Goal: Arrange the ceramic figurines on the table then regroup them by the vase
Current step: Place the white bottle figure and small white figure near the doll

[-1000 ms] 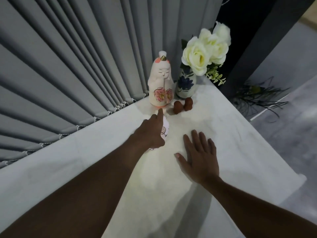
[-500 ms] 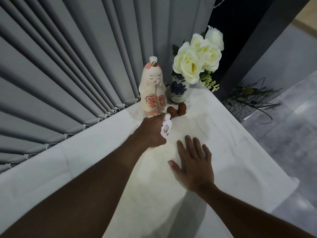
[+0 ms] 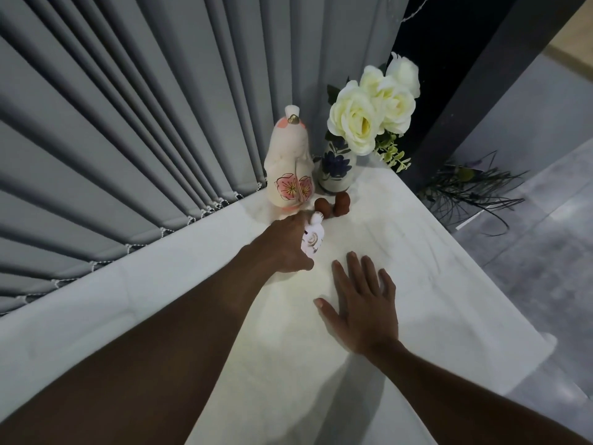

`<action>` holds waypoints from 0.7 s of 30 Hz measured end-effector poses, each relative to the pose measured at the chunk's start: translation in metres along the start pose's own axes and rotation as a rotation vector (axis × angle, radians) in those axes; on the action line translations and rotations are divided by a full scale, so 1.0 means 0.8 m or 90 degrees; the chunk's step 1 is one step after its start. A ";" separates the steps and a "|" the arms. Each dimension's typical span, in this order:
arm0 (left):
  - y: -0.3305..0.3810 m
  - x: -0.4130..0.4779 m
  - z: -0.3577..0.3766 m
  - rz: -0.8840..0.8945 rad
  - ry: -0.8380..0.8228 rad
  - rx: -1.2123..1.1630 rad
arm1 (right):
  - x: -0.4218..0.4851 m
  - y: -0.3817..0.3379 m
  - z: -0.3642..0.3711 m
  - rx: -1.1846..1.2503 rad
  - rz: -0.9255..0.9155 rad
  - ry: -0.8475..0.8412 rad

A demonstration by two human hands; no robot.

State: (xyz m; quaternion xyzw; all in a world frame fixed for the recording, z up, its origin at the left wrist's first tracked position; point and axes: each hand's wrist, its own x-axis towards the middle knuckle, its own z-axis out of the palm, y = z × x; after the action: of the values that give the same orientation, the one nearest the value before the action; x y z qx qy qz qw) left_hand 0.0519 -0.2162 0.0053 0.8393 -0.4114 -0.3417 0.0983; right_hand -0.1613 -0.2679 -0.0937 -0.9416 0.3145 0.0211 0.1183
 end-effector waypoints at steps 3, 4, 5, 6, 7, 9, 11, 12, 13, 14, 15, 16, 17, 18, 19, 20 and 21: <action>-0.007 -0.022 -0.001 -0.002 0.028 0.008 | -0.002 0.001 -0.001 -0.007 0.000 -0.013; -0.011 -0.034 -0.002 -0.005 0.040 0.017 | -0.003 0.000 -0.001 -0.008 -0.005 -0.019; -0.017 -0.046 -0.004 -0.012 0.051 0.023 | -0.004 -0.003 -0.001 -0.007 -0.010 -0.026; -0.023 -0.058 -0.006 -0.022 0.056 0.026 | -0.005 -0.006 -0.001 -0.006 -0.013 -0.032; -0.031 -0.072 -0.007 -0.036 0.054 0.027 | -0.009 -0.015 -0.001 -0.005 -0.022 -0.033; -0.052 -0.103 -0.006 -0.068 0.043 0.037 | -0.021 -0.037 0.000 0.002 -0.040 -0.022; -0.073 -0.134 -0.001 -0.100 0.036 0.052 | -0.035 -0.060 0.004 0.016 -0.075 -0.008; -0.084 -0.151 0.001 -0.118 0.031 0.052 | -0.043 -0.072 0.009 0.021 -0.094 -0.007; -0.088 -0.155 0.003 -0.131 0.026 0.053 | -0.046 -0.073 0.012 0.022 -0.101 -0.012; -0.099 -0.171 0.005 -0.153 0.028 0.051 | -0.053 -0.083 0.015 0.021 -0.118 -0.017; -0.111 -0.191 0.008 -0.176 0.031 0.047 | -0.061 -0.096 0.020 0.018 -0.143 -0.024; -0.121 -0.205 0.010 -0.195 0.031 0.044 | -0.067 -0.105 0.025 0.011 -0.158 -0.038; -0.135 -0.222 0.014 -0.211 0.032 0.041 | -0.075 -0.114 0.030 -0.003 -0.170 -0.051; -0.146 -0.237 0.019 -0.219 0.025 0.041 | -0.080 -0.122 0.034 -0.022 -0.176 -0.057; -0.156 -0.250 0.024 -0.222 0.015 0.040 | -0.085 -0.125 0.038 -0.038 -0.176 -0.057; -0.166 -0.262 0.030 -0.223 0.003 0.039 | -0.087 -0.127 0.042 -0.048 -0.174 -0.052; -0.174 -0.270 0.036 -0.222 -0.006 0.038 | -0.087 -0.126 0.043 -0.052 -0.170 -0.046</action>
State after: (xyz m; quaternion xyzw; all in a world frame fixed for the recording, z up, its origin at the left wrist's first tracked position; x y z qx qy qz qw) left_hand 0.0274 0.0405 0.0282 0.8987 -0.2703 -0.3451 0.0108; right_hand -0.1558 -0.1406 -0.0982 -0.9778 0.1807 0.0517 0.0931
